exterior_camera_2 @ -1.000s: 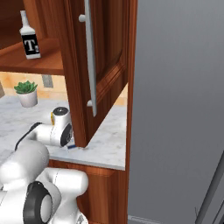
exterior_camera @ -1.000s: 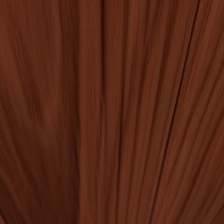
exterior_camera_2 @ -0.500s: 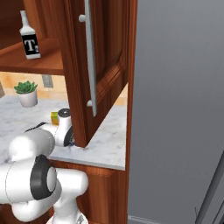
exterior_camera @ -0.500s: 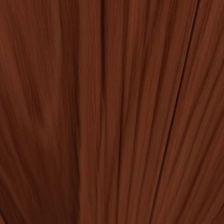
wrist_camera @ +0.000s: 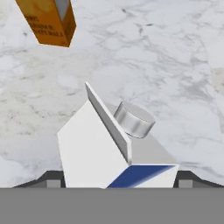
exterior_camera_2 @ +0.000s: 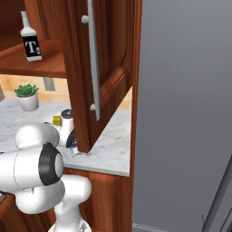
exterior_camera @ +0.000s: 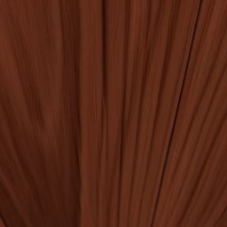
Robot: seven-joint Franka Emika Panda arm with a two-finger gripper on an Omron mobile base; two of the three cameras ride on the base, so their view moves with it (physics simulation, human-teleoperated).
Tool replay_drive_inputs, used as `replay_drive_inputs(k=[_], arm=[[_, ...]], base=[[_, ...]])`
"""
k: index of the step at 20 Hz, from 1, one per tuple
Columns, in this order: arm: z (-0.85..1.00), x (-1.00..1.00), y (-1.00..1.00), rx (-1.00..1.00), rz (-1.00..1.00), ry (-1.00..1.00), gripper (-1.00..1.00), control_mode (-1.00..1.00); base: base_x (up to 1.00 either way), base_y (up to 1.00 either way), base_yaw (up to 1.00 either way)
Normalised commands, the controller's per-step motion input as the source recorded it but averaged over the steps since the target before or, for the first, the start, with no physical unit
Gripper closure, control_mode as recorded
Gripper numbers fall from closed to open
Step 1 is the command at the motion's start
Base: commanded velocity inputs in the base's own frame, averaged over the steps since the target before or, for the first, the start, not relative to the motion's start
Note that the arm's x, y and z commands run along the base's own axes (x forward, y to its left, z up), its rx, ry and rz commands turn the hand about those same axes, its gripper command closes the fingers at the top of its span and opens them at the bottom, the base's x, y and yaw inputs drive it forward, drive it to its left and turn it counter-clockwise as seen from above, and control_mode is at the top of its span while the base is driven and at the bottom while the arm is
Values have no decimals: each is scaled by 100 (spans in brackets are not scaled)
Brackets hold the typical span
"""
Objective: Sort all alcoholic drinks to one cabinet, and non-alcoholic drinks to the other.
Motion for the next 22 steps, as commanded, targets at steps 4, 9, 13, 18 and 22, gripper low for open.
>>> replay_drive_inputs(k=[4, 9, 13, 18, 22], arm=[[17, -32, 2, 0, -2, -1, 100, -100], [88, -53, 0, 0, -14, -4, 100, -100], [89, -56, 0, 0, -25, -11, 100, -100], [81, -56, 0, 0, -23, -14, 100, -100], [67, -57, 0, 3, -22, -15, 100, -100]], base=[[0, 0, 0], [0, 0, 0], [0, 0, 0], [0, 0, 0], [0, 0, 0]])
